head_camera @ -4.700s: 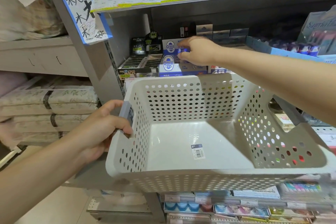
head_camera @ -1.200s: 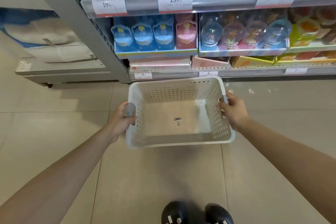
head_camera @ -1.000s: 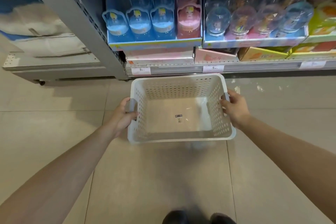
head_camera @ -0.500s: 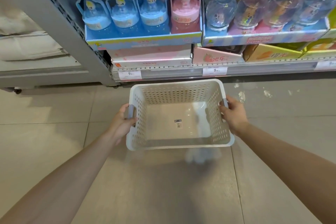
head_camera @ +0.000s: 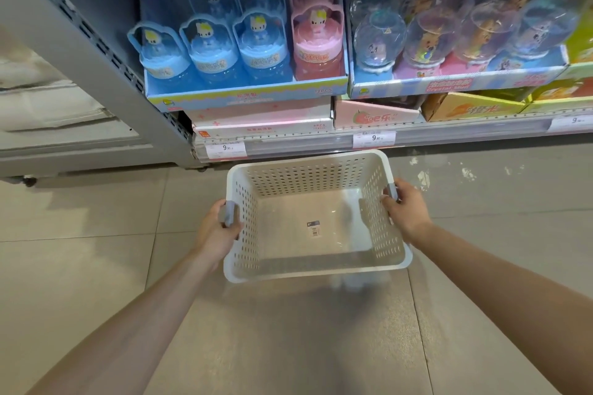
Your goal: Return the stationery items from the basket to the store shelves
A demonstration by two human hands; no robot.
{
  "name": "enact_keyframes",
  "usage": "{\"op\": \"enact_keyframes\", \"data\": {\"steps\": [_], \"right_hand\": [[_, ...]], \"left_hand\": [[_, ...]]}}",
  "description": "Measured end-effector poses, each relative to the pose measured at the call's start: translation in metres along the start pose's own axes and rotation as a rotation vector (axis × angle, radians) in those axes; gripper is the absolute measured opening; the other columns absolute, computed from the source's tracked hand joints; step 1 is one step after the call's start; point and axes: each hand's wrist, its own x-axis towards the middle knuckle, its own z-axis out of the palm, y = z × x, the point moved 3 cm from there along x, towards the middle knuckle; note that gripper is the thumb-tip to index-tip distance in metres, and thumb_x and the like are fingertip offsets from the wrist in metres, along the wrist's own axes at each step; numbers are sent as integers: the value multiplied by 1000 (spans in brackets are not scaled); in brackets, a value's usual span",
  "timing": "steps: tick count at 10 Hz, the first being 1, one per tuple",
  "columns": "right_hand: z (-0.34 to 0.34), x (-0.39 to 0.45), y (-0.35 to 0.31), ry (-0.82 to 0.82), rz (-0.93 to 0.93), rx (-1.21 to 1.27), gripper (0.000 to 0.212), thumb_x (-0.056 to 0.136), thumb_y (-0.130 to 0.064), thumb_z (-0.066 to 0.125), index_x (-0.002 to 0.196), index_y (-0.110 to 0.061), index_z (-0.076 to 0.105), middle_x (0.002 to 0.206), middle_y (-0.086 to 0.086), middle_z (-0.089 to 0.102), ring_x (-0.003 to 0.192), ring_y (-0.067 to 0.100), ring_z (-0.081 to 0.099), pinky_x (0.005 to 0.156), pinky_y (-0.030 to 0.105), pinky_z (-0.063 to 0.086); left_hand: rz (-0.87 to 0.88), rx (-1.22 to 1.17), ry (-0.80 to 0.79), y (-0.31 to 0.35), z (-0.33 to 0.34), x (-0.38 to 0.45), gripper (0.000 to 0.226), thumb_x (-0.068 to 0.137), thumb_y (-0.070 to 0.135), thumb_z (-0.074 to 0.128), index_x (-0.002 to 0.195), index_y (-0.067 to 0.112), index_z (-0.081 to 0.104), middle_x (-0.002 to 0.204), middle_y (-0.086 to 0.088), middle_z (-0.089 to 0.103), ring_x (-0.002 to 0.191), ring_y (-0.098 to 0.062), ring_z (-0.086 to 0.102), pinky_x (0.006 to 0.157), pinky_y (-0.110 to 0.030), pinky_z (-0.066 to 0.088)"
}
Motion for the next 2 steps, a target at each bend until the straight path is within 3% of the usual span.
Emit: {"op": "enact_keyframes", "data": {"steps": [1, 2], "right_hand": [[-7, -5, -3, -40, 60, -63, 51, 91, -16, 59, 138, -11, 41, 128, 12, 56, 113, 29, 57, 92, 39, 50], [-20, -23, -19, -16, 61, -126, 60, 93, -25, 56, 145, -13, 29, 144, 12, 42, 131, 28, 42, 104, 39, 38]], "left_hand": [[-26, 19, 48, 8, -4, -4, 57, 88, 14, 62, 137, 20, 34, 105, -10, 62, 84, -23, 64, 62, -31, 51], [-29, 75, 120, 25, -11, -20, 50, 92, 21, 56, 137, 15, 36, 100, -9, 61, 83, -22, 61, 71, -35, 52]]}}
